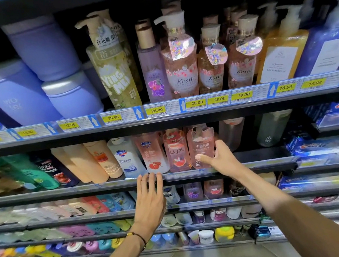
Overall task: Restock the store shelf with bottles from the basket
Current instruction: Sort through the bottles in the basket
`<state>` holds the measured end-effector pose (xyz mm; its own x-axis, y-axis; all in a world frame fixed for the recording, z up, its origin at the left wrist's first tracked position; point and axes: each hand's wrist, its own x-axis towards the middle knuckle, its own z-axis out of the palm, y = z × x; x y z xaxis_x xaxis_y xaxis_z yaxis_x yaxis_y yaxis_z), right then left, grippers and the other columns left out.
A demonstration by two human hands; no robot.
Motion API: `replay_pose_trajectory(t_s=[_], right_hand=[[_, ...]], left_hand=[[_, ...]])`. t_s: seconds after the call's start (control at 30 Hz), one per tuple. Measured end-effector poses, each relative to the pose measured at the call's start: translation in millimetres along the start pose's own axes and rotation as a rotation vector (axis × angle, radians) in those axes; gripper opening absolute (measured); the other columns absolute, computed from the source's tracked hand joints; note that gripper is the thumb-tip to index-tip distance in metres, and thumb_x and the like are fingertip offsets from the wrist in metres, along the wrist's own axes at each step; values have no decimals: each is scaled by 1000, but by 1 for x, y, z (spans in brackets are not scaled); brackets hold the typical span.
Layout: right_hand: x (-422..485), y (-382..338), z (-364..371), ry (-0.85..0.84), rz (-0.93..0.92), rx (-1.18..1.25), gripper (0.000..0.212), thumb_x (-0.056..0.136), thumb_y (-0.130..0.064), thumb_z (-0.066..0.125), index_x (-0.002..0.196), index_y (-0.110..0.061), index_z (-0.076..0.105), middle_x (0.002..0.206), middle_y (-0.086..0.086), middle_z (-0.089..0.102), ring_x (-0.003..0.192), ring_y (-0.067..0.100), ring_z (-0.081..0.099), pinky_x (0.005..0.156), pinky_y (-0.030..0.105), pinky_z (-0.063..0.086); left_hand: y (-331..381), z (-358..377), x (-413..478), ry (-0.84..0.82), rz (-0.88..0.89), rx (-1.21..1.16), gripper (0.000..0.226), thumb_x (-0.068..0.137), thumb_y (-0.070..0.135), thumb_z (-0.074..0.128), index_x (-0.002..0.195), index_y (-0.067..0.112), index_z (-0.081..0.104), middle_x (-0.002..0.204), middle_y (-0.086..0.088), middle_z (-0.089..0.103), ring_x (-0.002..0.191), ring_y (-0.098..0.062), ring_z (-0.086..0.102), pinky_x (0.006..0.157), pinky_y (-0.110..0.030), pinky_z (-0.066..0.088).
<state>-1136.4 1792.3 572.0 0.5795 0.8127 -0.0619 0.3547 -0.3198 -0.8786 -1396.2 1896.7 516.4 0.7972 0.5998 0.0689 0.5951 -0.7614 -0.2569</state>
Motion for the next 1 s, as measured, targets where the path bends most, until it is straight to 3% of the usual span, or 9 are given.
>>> replay_pose_trajectory(t_s=[0.13, 0.33, 0.4, 0.5, 0.6, 0.8, 1.0], right_hand=[[3, 12, 0, -51, -37, -60, 58, 71, -63, 78, 114, -27, 60, 111, -5, 67, 105, 8, 64, 95, 42, 55], [-15, 1, 2, -2, -5, -243, 52, 83, -50, 75, 107, -16, 44, 110, 4, 53, 105, 22, 53, 91, 42, 49], [-25, 5, 7, 68, -61, -354, 54, 84, -50, 72, 111, -14, 42, 113, 7, 51, 110, 27, 50, 91, 45, 48], [-48, 14, 18, 254, -163, -310, 63, 89, -38, 69, 137, -9, 41, 133, 10, 49, 127, 28, 44, 103, 44, 44], [-72, 20, 33, 404, -327, -371, 57, 89, -26, 67, 137, -4, 48, 132, 15, 52, 124, 33, 47, 105, 44, 42], [-101, 3, 97, 267, -524, -652, 54, 89, -29, 60, 136, -3, 56, 140, 18, 53, 133, 37, 46, 111, 53, 37], [-138, -49, 237, 30, -556, -724, 54, 90, -35, 53, 135, -6, 57, 139, 17, 56, 130, 37, 49, 109, 52, 40]], left_hand=[[7, -5, 0, -35, -36, 1, 81, 83, 31, 59, 149, -5, 28, 141, -28, 40, 129, -50, 37, 118, -65, 17], [7, -13, -3, -63, -36, -4, 86, 81, 37, 60, 150, -3, 27, 143, -27, 40, 132, -49, 36, 119, -63, 19], [8, -16, -3, -76, -40, -9, 87, 80, 38, 60, 150, -3, 28, 141, -27, 41, 131, -49, 36, 119, -62, 19], [5, -19, -1, -88, -27, -1, 86, 82, 41, 59, 149, -2, 27, 140, -26, 41, 130, -48, 36, 120, -61, 18], [-3, -20, -3, -70, 16, -4, 85, 88, 49, 52, 152, 0, 25, 144, -24, 39, 134, -45, 36, 120, -58, 20], [-38, -13, -43, 53, -29, -165, 72, 93, 45, 42, 156, 12, 33, 161, -13, 33, 149, -34, 29, 123, -52, 22], [-142, 39, -163, -84, -289, -231, 70, 90, 49, 45, 153, 20, 40, 161, -15, 34, 148, -36, 32, 120, -57, 26]])
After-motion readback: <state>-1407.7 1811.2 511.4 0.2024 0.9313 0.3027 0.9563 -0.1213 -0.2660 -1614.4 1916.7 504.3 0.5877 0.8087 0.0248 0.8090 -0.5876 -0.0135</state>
